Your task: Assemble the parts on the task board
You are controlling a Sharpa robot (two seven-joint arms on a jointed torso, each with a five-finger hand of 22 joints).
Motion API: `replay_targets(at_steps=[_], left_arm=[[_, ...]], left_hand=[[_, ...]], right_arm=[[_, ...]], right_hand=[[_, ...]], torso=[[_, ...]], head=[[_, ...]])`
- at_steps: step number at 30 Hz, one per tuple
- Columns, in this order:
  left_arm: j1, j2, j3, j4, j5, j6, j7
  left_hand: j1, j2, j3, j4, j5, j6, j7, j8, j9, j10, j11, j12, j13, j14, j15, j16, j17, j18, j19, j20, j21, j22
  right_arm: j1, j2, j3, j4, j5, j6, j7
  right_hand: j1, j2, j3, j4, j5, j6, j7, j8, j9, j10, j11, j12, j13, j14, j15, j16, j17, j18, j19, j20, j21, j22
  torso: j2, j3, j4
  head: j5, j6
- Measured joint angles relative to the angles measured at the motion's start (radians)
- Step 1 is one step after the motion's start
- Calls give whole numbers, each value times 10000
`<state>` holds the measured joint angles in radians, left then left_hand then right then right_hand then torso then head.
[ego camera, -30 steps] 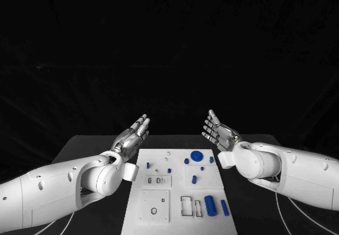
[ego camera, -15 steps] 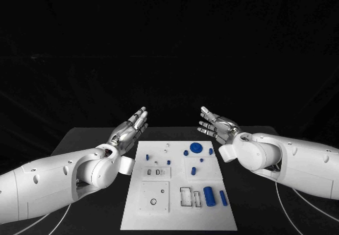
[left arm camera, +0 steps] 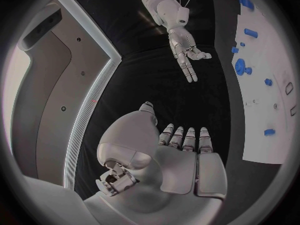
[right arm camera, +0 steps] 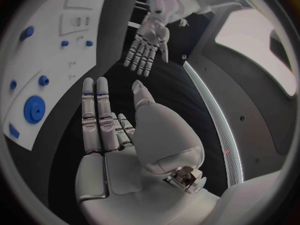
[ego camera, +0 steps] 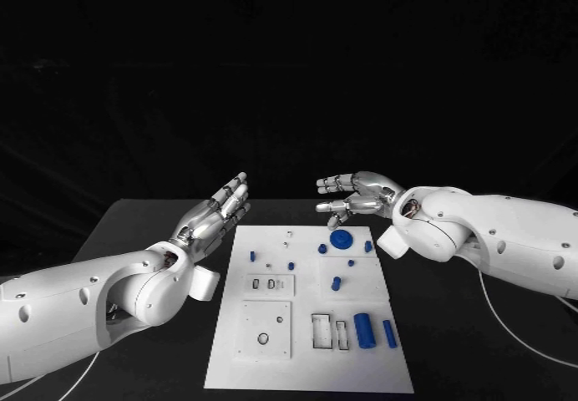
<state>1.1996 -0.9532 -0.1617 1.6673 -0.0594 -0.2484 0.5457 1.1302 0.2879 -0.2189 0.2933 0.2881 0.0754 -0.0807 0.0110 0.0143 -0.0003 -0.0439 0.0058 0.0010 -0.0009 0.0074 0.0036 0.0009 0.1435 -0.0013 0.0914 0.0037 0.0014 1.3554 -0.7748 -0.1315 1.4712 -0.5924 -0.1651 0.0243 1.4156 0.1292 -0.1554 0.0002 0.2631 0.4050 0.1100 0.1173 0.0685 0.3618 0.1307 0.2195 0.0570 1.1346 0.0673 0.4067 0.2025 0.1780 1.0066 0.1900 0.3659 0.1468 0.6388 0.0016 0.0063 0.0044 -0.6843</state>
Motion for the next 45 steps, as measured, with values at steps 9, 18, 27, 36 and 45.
replay_targets(at_steps=[9,18,27,36,45], left_arm=[[206,-690,8,788,-80,-18,60],[286,-963,8,1092,-88,-21,50],[297,-1058,5,1128,41,-6,11],[298,-1063,3,1133,174,33,-28],[299,-988,3,1028,244,97,-37]], left_hand=[[303,-38,0,0,194,89,-20,0,2,0,0,0,2,18,269,0,1,46,17,375,0,1],[592,15,0,0,661,125,18,0,13,2,105,0,4,28,472,0,2,203,18,803,0,1],[881,15,38,-37,1091,162,54,0,14,0,178,0,6,40,533,0,4,203,19,873,0,1],[1013,-38,58,-57,1246,231,125,40,23,-1,250,0,8,13,560,0,4,203,18,873,0,2],[1147,-10,128,-69,1358,268,162,40,37,-1,322,0,2,17,626,0,5,203,19,872,0,2]], right_arm=[[506,44,-3,533,-6440,817,-1657],[617,-198,-2,1210,-10343,1119,-2161],[590,-429,-2,1564,-12074,1049,-2336],[324,-514,-6,1483,-12697,672,-2377],[-3,-390,-6,1100,-12854,305,-2333]], right_hand=[[568,-568,836,-719,-154,3783,-483,801,753,3234,-492,912,169,1776,-699,1520,1208,1,2021,-893,760,407],[335,-836,1341,-702,-34,4871,-296,613,1032,4230,-670,654,129,2211,-962,2901,2275,1,2551,-1206,1494,1012],[80,-1090,1741,-578,-15,5269,-147,291,1170,5095,-726,499,140,2379,-1058,3774,3151,1,2637,-1293,1908,1459],[-74,-1244,1879,-440,-23,5223,-46,1,1143,5292,-708,412,155,2426,-1034,4251,3751,1,2637,-1293,2014,1620],[-127,-1296,2169,-372,98,4749,169,-466,878,5335,-587,164,131,2445,-1016,4485,4080,1,2636,-1293,2102,1811]], torso=[[609,31,145],[970,47,245],[1137,61,246],[1154,48,252],[1111,7,258]], head=[[-45,-96],[-11,-369],[-9,-583],[17,-756],[2,-861]])
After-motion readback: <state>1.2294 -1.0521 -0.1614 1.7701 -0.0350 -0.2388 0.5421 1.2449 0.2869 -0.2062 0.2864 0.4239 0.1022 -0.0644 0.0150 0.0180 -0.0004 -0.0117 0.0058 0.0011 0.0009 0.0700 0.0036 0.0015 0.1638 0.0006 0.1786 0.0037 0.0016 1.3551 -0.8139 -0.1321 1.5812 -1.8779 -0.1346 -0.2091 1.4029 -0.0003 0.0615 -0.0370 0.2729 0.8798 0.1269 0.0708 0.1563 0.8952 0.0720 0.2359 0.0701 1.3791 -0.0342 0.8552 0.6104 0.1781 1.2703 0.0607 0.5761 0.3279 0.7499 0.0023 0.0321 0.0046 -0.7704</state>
